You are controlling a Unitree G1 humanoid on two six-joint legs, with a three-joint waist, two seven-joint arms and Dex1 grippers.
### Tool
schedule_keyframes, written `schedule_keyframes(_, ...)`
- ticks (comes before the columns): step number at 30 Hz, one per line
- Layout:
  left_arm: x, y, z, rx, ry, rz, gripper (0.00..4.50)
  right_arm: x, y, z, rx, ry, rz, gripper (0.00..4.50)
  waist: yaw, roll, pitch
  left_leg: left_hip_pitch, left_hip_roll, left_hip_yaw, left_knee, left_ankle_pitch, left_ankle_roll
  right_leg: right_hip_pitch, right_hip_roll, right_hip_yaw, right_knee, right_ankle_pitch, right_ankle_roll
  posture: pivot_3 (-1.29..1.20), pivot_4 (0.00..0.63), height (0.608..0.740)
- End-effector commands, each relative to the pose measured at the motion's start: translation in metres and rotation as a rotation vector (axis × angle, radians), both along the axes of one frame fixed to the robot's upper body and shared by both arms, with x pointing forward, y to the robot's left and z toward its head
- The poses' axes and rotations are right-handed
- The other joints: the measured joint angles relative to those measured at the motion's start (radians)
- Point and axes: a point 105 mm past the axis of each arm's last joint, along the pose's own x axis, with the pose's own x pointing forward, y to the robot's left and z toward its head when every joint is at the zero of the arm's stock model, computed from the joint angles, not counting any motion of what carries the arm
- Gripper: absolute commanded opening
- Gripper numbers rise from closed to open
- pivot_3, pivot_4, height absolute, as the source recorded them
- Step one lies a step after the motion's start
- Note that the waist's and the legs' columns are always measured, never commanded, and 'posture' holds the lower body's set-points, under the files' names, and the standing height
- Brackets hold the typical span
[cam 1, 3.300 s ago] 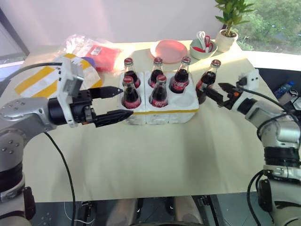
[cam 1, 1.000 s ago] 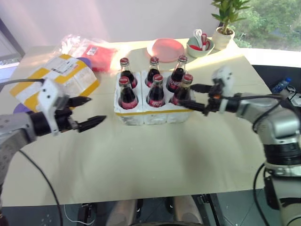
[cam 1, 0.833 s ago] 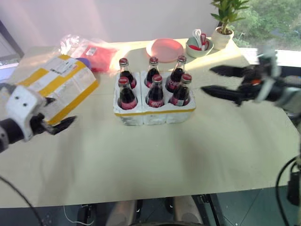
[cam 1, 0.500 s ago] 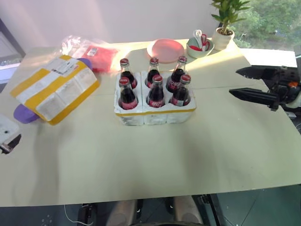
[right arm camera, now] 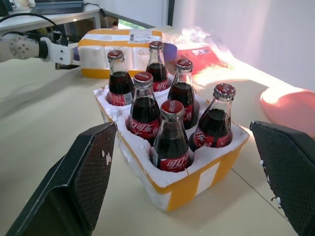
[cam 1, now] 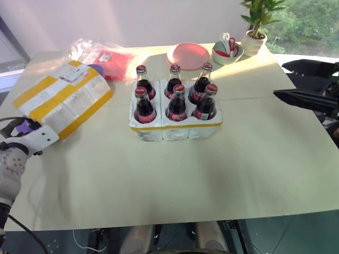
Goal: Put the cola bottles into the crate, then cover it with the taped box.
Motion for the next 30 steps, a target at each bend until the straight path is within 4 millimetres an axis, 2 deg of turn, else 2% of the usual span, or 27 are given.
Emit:
schedule_keyframes(1, 0.007, 0.008, 0.004, 0.033, -0.030, 0.021, 4.50, -0.012, -0.002, 0.012, -0.024, -0.048, -0.007, 4.43, 0.001, -0.002, -0.001, 0.000, 0.000, 0.000, 0.000, 0.000, 0.000, 0.000, 0.000, 0.000, 0.000, 0.000, 0.000, 0.00, 0.150, 0.740)
schedule_keyframes(6, 0.021, 0.007, -0.001, 0.026, -0.020, 0.007, 4.50, -0.015, -0.004, 0.010, -0.011, -0.031, -0.017, 4.43, 0.001, -0.003, -0.002, 0.000, -0.001, 0.000, 0.001, 0.000, 0.000, 0.001, 0.000, 0.000, 0.000, 0.000, 0.000, 0.00, 0.150, 0.740)
schedule_keyframes(10, 0.024, 0.009, -0.004, 0.023, -0.010, 0.000, 3.29, -0.016, -0.004, 0.007, -0.007, -0.013, -0.019, 4.50, -0.001, -0.003, -0.002, 0.000, 0.000, 0.000, 0.001, 0.000, 0.000, 0.001, 0.000, 0.000, 0.000, 0.000, 0.001, 0.00, 0.150, 0.740)
schedule_keyframes(11, 0.024, 0.011, -0.003, 0.025, -0.015, 0.007, 2.70, -0.016, -0.005, 0.005, -0.007, -0.005, -0.021, 4.50, -0.001, -0.003, -0.002, 0.000, 0.000, 0.000, 0.001, 0.000, 0.000, 0.001, 0.000, 0.000, 0.000, 0.000, 0.001, 0.00, 0.150, 0.740)
schedule_keyframes(15, 0.020, 0.016, -0.002, 0.019, -0.029, 0.033, 0.86, -0.014, -0.009, 0.002, -0.007, 0.007, -0.048, 4.50, -0.001, 0.000, -0.004, 0.001, 0.000, 0.000, 0.001, 0.000, 0.000, 0.001, 0.000, 0.000, 0.000, 0.000, 0.001, 0.00, 0.150, 0.740)
schedule_keyframes(19, 0.020, 0.017, 0.014, 0.030, -0.081, 0.033, 0.86, -0.005, -0.018, -0.003, -0.040, -0.016, -0.106, 4.50, -0.001, 0.000, -0.004, 0.001, 0.000, 0.000, 0.001, 0.000, 0.000, 0.001, 0.000, 0.000, 0.001, 0.000, 0.001, 0.00, 0.150, 0.740)
schedule_keyframes(20, 0.022, 0.016, 0.020, 0.032, -0.103, 0.028, 0.86, -0.004, -0.020, -0.003, -0.035, -0.011, -0.115, 4.50, -0.001, 0.000, -0.004, 0.001, 0.000, 0.000, 0.001, 0.000, 0.000, 0.001, 0.000, 0.000, 0.001, 0.000, 0.001, 0.00, 0.150, 0.740)
schedule_keyframes(23, 0.030, 0.004, 0.071, 0.034, -0.275, -0.029, 0.86, 0.001, -0.031, -0.006, -0.019, 0.003, -0.151, 4.50, -0.001, -0.002, -0.004, 0.001, 0.000, 0.000, 0.001, 0.000, 0.000, 0.001, 0.000, 0.000, 0.001, 0.000, 0.001, 0.00, 0.150, 0.740)
schedule_keyframes(27, 0.035, -0.029, 0.140, -0.004, -0.505, -0.168, 0.86, 0.007, -0.040, -0.010, -0.007, 0.016, -0.182, 4.50, 0.003, -0.003, -0.004, 0.000, -0.001, 0.000, 0.002, 0.000, 0.000, 0.001, 0.000, 0.000, 0.000, 0.000, 0.001, 0.00, 0.150, 0.740)
schedule_keyframes(30, 0.035, -0.051, 0.169, -0.029, -0.578, -0.260, 0.86, 0.010, -0.041, -0.012, -0.005, 0.019, -0.182, 4.50, 0.000, -0.003, -0.004, -0.001, -0.001, 0.000, 0.004, 0.000, 0.000, 0.002, 0.000, 0.000, 0.000, 0.001, 0.001, 0.00, 0.150, 0.740)
